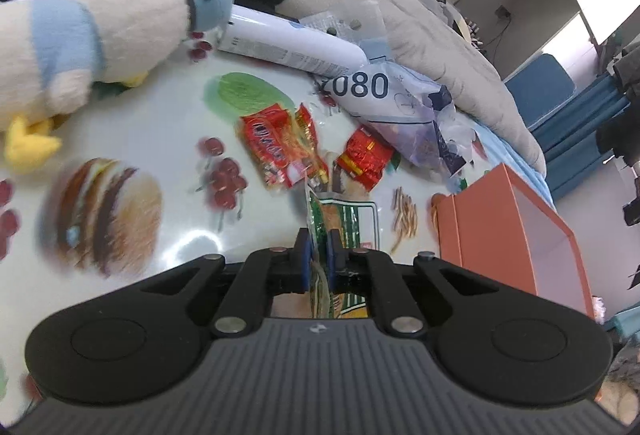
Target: Organize snacks
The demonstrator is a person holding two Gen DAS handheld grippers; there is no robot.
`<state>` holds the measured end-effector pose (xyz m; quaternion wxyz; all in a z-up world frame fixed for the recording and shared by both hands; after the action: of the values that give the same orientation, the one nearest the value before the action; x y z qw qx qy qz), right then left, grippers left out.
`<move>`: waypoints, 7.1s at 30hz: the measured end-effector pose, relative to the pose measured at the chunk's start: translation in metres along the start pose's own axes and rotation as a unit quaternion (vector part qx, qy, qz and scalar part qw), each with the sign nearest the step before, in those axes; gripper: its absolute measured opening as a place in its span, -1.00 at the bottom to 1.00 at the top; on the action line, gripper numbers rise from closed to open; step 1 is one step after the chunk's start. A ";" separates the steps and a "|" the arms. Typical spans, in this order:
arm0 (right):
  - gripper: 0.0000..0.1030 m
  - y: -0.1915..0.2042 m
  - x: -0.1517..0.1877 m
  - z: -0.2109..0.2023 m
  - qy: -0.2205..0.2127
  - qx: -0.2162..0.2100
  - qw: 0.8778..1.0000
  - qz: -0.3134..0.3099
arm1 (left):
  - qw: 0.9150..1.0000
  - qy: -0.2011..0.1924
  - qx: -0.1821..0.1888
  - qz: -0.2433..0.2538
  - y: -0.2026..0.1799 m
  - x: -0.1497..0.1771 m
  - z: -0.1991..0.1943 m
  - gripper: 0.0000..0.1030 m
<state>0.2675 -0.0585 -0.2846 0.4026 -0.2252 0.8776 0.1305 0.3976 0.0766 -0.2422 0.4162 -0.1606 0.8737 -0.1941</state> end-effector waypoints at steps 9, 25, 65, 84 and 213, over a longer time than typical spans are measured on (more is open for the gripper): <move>-0.40 0.004 0.031 -0.040 -0.001 0.025 1.000 -0.001 | 0.996 -0.026 -0.061 -0.052 0.039 0.041 -0.087 -0.83; -0.38 0.016 0.054 -0.074 0.010 0.013 1.000 0.012 | 0.985 -0.016 -0.111 -0.134 0.088 0.122 -0.176 -0.80; 0.59 0.005 0.047 -0.073 -0.010 -0.050 0.998 -0.029 | 0.904 0.140 0.027 0.403 0.020 0.170 -0.135 0.76; 0.31 0.009 0.049 -0.045 0.024 -0.060 0.997 -0.044 | 0.934 0.110 0.010 0.340 0.033 0.182 -0.126 0.25; 0.18 -0.197 -0.014 -0.266 -0.171 0.161 0.951 0.203 | 0.974 -0.042 0.077 0.207 -0.273 0.096 -0.182 0.53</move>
<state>0.2021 -0.3338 -0.1128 0.5428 0.0512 0.8319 0.1030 0.2280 -0.1666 -0.0721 0.4950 0.0483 0.8520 -0.1632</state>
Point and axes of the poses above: each gripper's, at about its wrist camera, not at the fingertips, and z roughly the way its jaws point, y to its left, x to its underside, the point moved 8 cm from there along z, roughly the way its jaws point, and after that the axes turned 12 degrees about -y, right-handed, at the moved point
